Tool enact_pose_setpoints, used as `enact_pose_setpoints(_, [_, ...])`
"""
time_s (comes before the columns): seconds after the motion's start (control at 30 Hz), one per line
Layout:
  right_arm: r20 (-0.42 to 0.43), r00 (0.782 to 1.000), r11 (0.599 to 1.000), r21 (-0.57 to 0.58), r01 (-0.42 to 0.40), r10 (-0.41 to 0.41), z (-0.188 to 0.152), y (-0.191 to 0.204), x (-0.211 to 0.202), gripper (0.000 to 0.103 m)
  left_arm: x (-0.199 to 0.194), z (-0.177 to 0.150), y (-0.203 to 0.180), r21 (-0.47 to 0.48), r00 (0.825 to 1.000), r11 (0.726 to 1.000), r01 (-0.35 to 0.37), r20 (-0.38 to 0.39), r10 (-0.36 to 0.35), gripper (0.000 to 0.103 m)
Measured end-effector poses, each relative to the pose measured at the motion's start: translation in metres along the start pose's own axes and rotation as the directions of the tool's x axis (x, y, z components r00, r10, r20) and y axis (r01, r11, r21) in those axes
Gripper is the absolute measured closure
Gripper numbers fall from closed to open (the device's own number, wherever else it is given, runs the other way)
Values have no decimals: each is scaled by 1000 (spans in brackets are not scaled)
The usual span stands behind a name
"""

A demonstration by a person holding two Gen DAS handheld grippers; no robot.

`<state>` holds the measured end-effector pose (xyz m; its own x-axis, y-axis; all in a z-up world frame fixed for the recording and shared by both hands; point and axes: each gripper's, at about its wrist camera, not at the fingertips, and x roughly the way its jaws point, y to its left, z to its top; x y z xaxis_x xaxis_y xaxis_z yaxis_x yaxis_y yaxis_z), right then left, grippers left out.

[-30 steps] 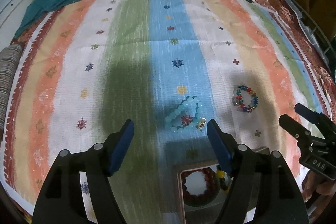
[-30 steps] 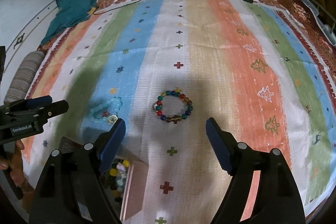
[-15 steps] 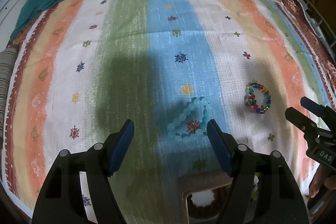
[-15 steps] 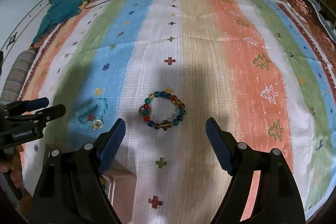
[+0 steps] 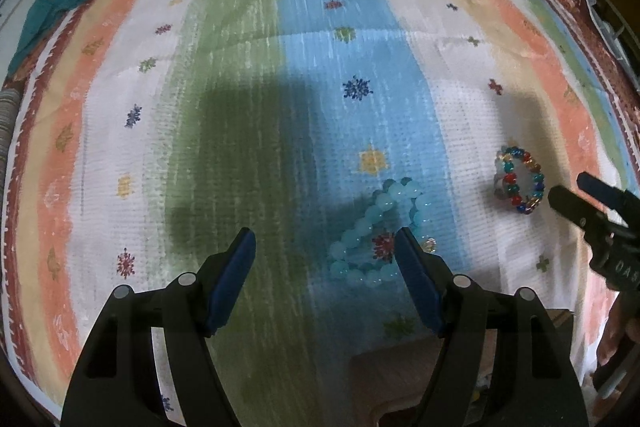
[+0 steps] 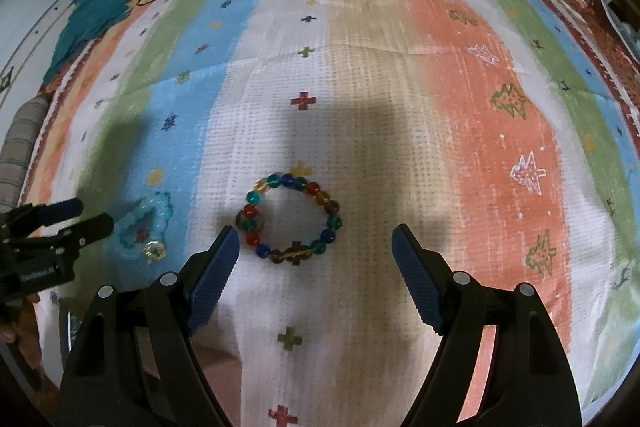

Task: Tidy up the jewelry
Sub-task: 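Close the left gripper on the aqua bracelet while the right closes on the glass bead bracelet, then lift the aqua bracelet with the left gripper while the right carries the glass bead bracelet to the tin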

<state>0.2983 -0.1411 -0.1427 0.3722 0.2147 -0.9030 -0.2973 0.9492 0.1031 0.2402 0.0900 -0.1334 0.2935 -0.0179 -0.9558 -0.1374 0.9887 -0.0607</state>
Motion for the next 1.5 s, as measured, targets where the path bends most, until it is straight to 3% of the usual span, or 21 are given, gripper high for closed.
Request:
enact_pose_setpoints(0.37, [-41, 998, 999, 6, 49, -49, 9, -8, 30, 25, 20, 5, 0, 20, 999, 1000, 7, -43, -6, 34])
enact_pose_setpoints(0.5, [-44, 996, 997, -13, 76, -76, 10, -6, 33, 36, 24, 4, -2, 41, 998, 999, -3, -55, 5, 39])
enact_pose_setpoints(0.6, [-43, 996, 997, -20, 79, -80, 12, -5, 35, 38, 26, 3, -3, 53, 998, 999, -14, -58, 17, 40])
enact_pose_setpoints(0.73, [-38, 995, 995, -43, 89, -91, 12, -2, 36, 59, 28, 1, -1, 51, 997, 998, -45, -53, 47, 62])
enact_pose_setpoints(0.8, [-39, 995, 995, -49, 85, -87, 12, 0, 35, 75, 28, 2, 1, 45, 998, 998, -42, -51, 44, 72])
enact_pose_setpoints(0.87, [-48, 997, 998, -46, 52, -54, 12, 0, 36, 87, 27, 2, 4, 38, 998, 998, -40, -51, 42, 89])
enact_pose_setpoints(0.97, [-42, 998, 997, -63, 43, -46, 10, 4, 35, 92, 25, 4, 7, 42, 998, 998, -39, -49, 41, 92])
enact_pose_setpoints(1.5, [106, 994, 992, -128, -22, 36, 5, 30, -16, 92, -35, -7, -9, 68, 995, 998, 18, 92, -24, 92])
